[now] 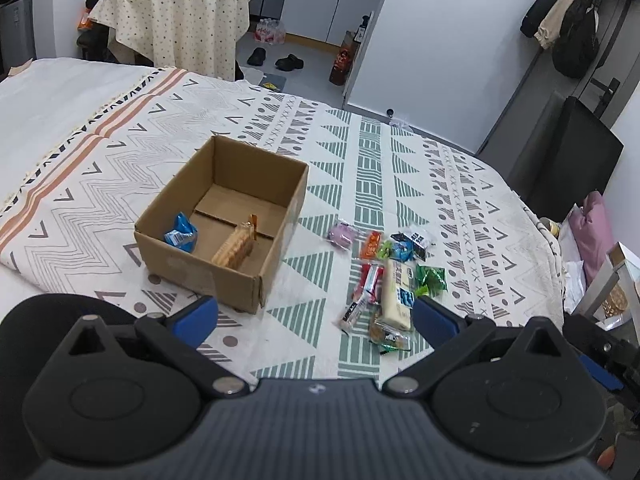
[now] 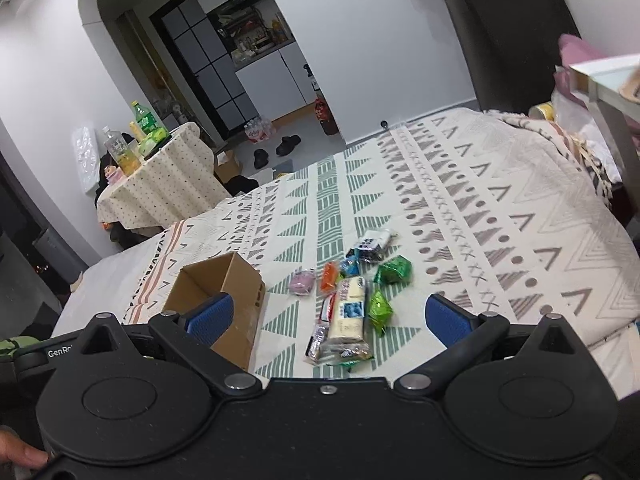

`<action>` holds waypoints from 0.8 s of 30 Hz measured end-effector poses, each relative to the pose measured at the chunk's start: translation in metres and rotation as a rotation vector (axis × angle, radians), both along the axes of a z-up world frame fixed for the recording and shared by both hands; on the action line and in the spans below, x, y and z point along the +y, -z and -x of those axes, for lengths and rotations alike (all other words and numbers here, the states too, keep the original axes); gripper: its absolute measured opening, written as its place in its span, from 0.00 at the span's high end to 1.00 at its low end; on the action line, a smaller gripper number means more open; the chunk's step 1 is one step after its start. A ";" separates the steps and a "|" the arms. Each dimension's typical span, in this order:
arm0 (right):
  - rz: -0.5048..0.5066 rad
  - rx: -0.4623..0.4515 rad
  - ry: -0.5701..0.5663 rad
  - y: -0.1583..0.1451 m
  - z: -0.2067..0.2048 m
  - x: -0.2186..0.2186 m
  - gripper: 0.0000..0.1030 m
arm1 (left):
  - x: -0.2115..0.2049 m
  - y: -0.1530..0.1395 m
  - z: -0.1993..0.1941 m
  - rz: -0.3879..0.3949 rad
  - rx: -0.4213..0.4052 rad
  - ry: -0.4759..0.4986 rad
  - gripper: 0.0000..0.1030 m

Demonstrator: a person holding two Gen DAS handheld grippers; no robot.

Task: Organize snacks
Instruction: 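Move both tools back to the pile and grasp the white cake bar with the left gripper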

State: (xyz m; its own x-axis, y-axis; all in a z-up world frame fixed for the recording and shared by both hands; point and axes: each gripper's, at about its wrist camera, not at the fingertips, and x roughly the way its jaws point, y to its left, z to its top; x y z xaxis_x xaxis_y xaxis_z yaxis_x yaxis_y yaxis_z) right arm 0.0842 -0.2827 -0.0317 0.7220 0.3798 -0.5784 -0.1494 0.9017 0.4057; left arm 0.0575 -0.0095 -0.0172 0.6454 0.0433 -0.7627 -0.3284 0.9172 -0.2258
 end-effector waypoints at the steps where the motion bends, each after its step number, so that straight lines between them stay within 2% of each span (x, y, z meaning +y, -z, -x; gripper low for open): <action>1: -0.003 0.008 0.003 0.002 -0.001 -0.003 0.00 | -0.002 0.001 -0.001 -0.005 0.004 0.001 0.00; 12: -0.022 0.035 0.043 0.031 -0.009 -0.036 0.00 | -0.027 0.027 -0.020 0.031 0.051 0.065 0.01; 17: -0.089 0.102 0.045 0.056 -0.024 -0.042 0.07 | -0.034 0.043 -0.033 0.036 0.059 0.081 0.03; 20: -0.102 0.111 0.029 0.064 -0.032 -0.037 0.07 | -0.036 0.056 -0.043 0.054 0.077 0.090 0.10; 24: -0.141 0.158 0.028 0.081 -0.049 -0.036 0.18 | -0.038 0.067 -0.057 0.066 0.077 0.084 0.18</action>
